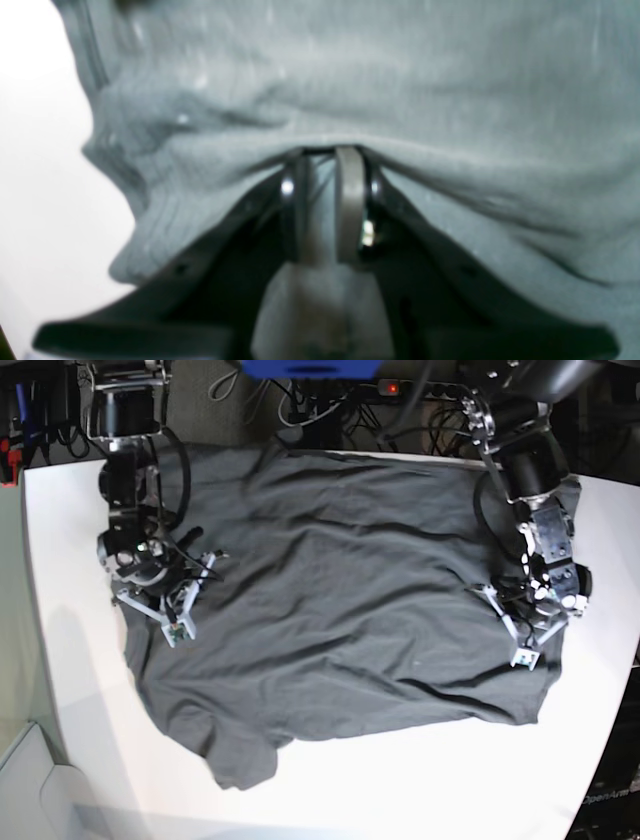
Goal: Layout the t-shirt on the table in an organized manner, then fold the t-shirt properly
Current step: 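Move both grippers to the shirt's hem side and grasp the edges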
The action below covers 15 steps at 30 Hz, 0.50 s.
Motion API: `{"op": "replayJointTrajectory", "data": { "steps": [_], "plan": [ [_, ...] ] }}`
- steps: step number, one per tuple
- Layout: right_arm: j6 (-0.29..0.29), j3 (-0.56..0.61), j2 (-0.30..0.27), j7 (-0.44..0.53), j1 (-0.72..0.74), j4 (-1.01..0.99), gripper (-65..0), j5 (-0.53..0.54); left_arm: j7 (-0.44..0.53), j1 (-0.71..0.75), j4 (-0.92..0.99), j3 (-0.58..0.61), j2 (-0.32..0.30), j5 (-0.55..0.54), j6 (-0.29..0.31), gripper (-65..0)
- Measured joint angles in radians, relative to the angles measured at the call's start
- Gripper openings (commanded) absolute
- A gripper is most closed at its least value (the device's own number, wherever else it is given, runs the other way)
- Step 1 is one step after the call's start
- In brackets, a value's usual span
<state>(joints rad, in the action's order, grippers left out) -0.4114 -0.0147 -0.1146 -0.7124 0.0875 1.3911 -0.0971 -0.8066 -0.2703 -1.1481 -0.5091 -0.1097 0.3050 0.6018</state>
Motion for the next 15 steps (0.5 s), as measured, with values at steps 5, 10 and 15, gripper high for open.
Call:
{"op": "replayJointTrajectory", "data": {
  "steps": [5, 10, 15],
  "plan": [
    [0.000, 0.000, -0.001, 0.066, 0.119, -0.173, -65.0, 0.007, 0.066, -0.010, 0.059, -0.004, -0.026, -0.033, 0.000, -54.2],
    [0.003, -0.002, -0.002, 0.113, 0.239, -0.330, -65.0, 0.014, 0.089, -0.022, 0.072, -0.002, -0.034, -0.033, 0.001, -54.2],
    [0.003, -0.001, -0.004, 0.146, 0.332, -0.460, -65.0, 0.008, 0.066, -0.049, 0.084, -0.001, -0.034, -0.010, 0.004, -54.2]
  ]
}}
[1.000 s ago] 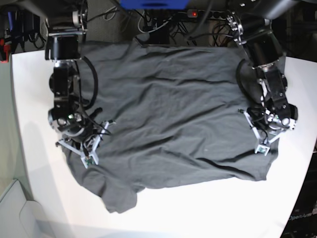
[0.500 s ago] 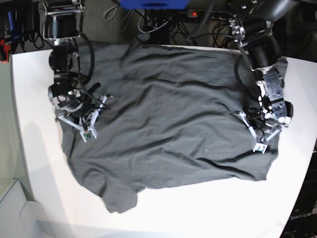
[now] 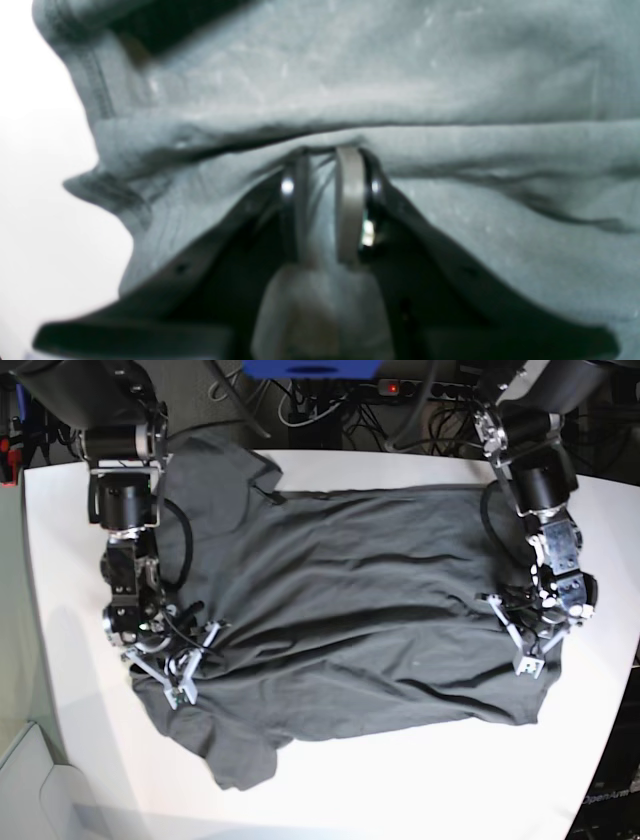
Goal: Layout the t-shirt on the table in an organized manner, then fold the t-shirt properly
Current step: 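Move both grippers to the shirt's hem side and grasp the edges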
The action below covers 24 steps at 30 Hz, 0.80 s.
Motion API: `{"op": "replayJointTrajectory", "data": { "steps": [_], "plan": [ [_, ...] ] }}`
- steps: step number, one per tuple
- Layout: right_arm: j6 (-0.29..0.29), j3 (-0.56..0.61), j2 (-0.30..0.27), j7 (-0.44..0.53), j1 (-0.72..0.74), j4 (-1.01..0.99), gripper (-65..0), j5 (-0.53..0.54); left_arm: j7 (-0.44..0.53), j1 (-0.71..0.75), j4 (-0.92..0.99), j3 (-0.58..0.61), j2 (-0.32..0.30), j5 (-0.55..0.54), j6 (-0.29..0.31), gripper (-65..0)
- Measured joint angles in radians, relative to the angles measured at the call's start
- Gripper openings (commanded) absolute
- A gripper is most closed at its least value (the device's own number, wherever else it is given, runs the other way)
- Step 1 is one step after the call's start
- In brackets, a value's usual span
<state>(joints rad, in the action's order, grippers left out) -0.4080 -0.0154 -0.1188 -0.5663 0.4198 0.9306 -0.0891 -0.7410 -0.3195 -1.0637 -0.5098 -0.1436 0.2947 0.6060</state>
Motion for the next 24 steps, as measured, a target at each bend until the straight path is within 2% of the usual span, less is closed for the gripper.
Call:
{"op": "replayJointTrajectory", "data": {
  "steps": [6, 9, 14, 19, 24],
  "plan": [
    [0.000, 0.000, -0.004, 0.029, 0.025, -0.036, -65.0, -0.001, -0.033, -0.027, 0.003, 0.001, 0.004, 0.016, 0.000, -54.2],
    [0.000, 0.002, -0.007, -0.059, -0.023, 0.085, -65.0, -0.019, -0.092, -0.021, -0.040, 0.001, 0.011, 0.020, 0.007, -54.2],
    [-0.003, -0.001, -0.037, -0.116, -0.117, 0.316, -65.0, -0.027, -0.174, -0.010, -0.217, -0.002, 0.021, 0.031, 0.014, -54.2],
    [-0.008, 0.012, -0.008, -0.081, -0.074, 0.359, -65.0, -0.006, -0.158, -0.024, -0.280, 0.003, 0.048, 0.013, 0.007, -54.2],
    [-0.007, 0.046, 0.011, -0.094, 0.029, 0.173, -65.0, -0.020, -0.087, -0.062, -0.164, -0.006, 0.039, 0.046, -0.006, -54.2]
  ]
}}
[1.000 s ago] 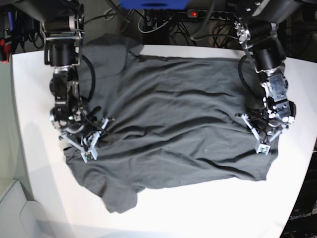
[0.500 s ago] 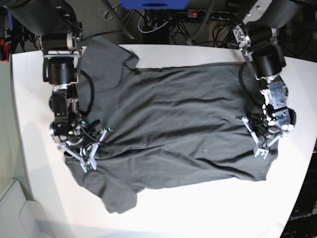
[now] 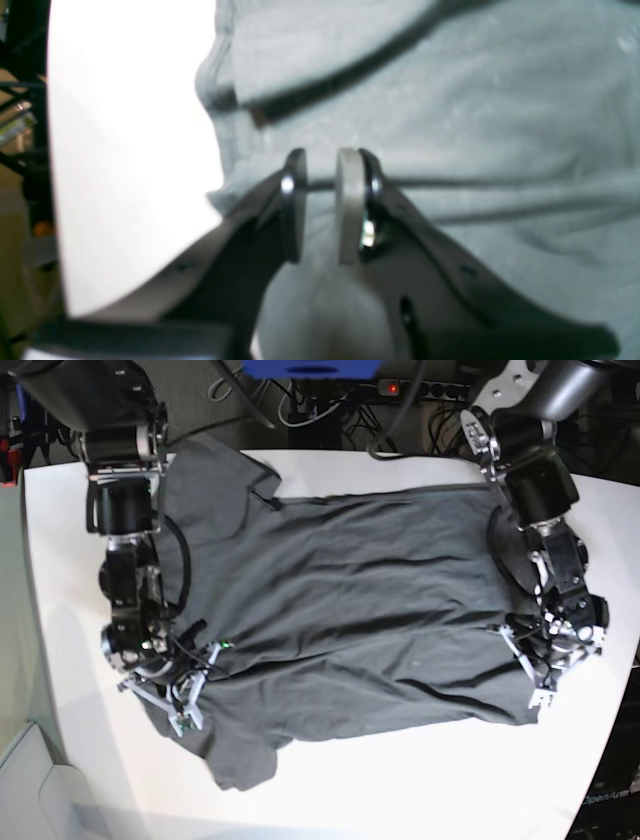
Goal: Layout the t-shirt on the table in an organized manner, then fold the t-shirt properly
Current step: 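Move both grippers to the shirt's hem side and grasp the edges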
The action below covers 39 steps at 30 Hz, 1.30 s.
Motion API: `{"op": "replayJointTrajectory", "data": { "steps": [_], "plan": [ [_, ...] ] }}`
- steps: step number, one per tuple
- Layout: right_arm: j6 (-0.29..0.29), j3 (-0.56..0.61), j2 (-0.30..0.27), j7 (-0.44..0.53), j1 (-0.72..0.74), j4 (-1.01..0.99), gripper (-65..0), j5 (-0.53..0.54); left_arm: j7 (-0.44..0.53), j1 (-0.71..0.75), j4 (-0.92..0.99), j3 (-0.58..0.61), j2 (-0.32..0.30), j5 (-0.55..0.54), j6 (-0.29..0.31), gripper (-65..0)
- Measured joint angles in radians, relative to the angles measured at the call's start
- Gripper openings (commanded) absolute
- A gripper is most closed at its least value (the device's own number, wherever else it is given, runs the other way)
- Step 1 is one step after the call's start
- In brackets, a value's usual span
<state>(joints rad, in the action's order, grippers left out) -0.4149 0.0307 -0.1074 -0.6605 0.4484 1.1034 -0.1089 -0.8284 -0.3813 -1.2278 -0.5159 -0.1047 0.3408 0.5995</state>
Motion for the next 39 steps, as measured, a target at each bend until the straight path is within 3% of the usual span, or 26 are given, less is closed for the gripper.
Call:
{"op": "replayJointTrajectory", "data": {
  "steps": [11, 16, 18, 20, 27, 29, 36, 39],
  "plan": [
    [0.000, 0.005, 0.024, 0.143, 0.206, -0.359, -65.0, -0.002, 0.046, -0.127, 0.209, 0.004, 0.002, -0.012, -0.003, -54.3],
    [0.003, 0.005, 0.025, 0.233, 0.230, -0.467, -65.0, 0.001, 0.195, -0.127, 0.328, 0.005, 0.003, -0.015, -0.187, -54.2],
    [0.002, 0.005, 0.024, 0.255, 0.224, -0.517, -65.0, -0.005, 0.235, -0.126, 0.401, 0.004, 0.001, -0.008, -0.233, -54.2],
    [0.004, 0.005, 0.025, 0.305, 0.225, -0.560, -65.0, -0.007, 0.295, -0.132, 0.456, 0.003, 0.001, -0.019, -0.256, -54.2],
    [0.010, 0.005, 0.024, 0.408, 0.247, -0.647, -65.0, -0.004, 0.348, -0.201, 0.603, 0.003, -0.021, -0.028, -0.259, -54.2],
    [0.011, 0.005, 0.019, 0.446, 0.246, -0.660, -65.0, -0.003, 0.365, -0.220, 0.633, 0.003, -0.026, -0.031, -0.286, -54.2],
    [0.187, 0.006, -0.001, 0.544, 0.244, -0.666, -65.0, -0.004, 0.464, -0.261, 0.718, 0.003, -0.021, -0.027, -0.444, -54.2],
    [0.233, 0.006, -0.008, 0.587, 0.247, -0.668, -65.0, -0.004, 0.511, -0.265, 0.723, 0.003, -0.032, -0.023, -0.473, -54.2]
  ]
}}
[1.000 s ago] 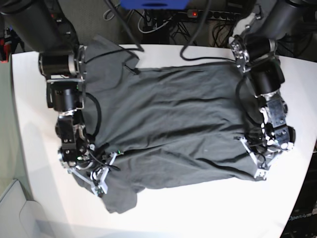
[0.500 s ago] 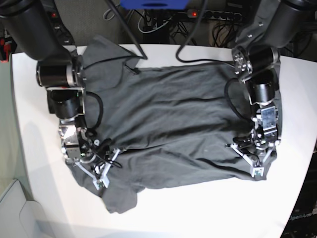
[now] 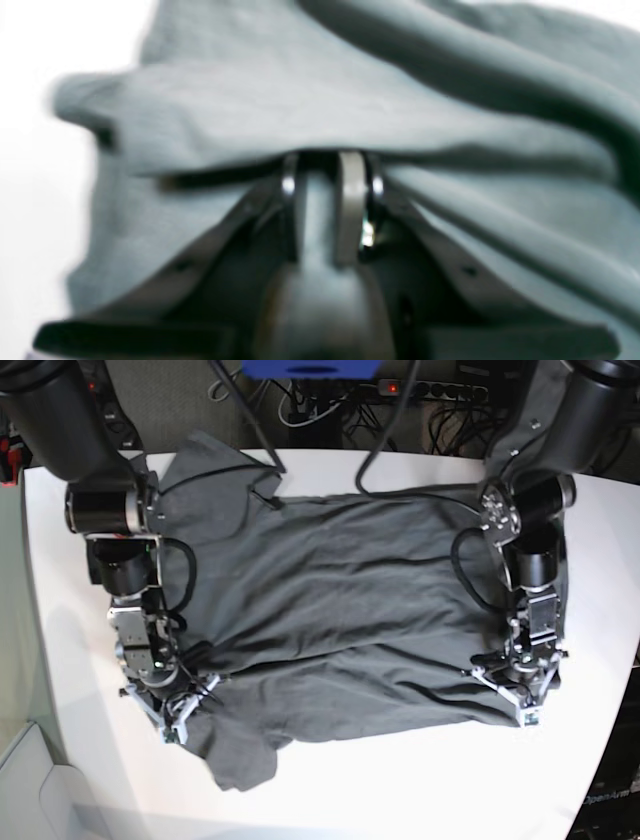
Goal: Layout the t-shirt on the table in an organized manner, then fold the t-shirt properly
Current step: 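Move both grippers to the shirt's hem side and grasp the edges, then drag the grasped fabric toward the collar end with both grippers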
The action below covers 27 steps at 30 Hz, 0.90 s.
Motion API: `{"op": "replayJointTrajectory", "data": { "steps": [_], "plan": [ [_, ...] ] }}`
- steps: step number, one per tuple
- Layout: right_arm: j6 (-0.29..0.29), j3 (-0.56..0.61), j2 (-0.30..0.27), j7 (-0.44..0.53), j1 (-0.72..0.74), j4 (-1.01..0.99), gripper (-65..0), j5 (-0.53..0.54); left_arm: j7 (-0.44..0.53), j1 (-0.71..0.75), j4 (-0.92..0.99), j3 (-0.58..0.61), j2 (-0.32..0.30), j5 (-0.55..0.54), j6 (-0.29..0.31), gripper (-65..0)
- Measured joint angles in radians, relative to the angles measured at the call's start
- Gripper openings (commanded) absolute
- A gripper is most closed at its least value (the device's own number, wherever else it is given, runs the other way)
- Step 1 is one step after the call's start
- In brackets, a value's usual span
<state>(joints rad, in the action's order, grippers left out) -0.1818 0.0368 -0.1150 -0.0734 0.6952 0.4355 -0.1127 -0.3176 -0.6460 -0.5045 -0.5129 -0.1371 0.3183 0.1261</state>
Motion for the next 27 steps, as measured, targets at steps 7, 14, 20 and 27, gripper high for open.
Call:
{"op": "replayJointTrajectory", "data": {
  "steps": [7, 14, 20, 27],
  "plan": [
    [0.004, -0.006, 0.001, 0.006, -0.008, 0.064, -65.0, 0.005, -0.007, -0.016, -0.080, -0.001, 0.000, 0.000, 0.003, -54.2],
    [0.008, -0.008, -0.031, -0.112, -0.125, 0.371, -65.0, 0.006, -0.249, 0.045, -0.459, 0.001, 0.055, -0.002, 0.001, -54.2],
    [0.005, -0.054, -0.039, -0.266, -0.374, 0.760, -65.0, 0.010, -0.468, 0.282, -0.820, 0.006, 0.149, -0.005, 0.159, -54.2],
    [-0.002, -0.053, -0.026, -0.306, -0.573, 0.898, -65.0, 0.015, -0.554, 0.513, -1.038, 0.009, 0.185, 0.000, 0.238, -54.2]
  ]
}}
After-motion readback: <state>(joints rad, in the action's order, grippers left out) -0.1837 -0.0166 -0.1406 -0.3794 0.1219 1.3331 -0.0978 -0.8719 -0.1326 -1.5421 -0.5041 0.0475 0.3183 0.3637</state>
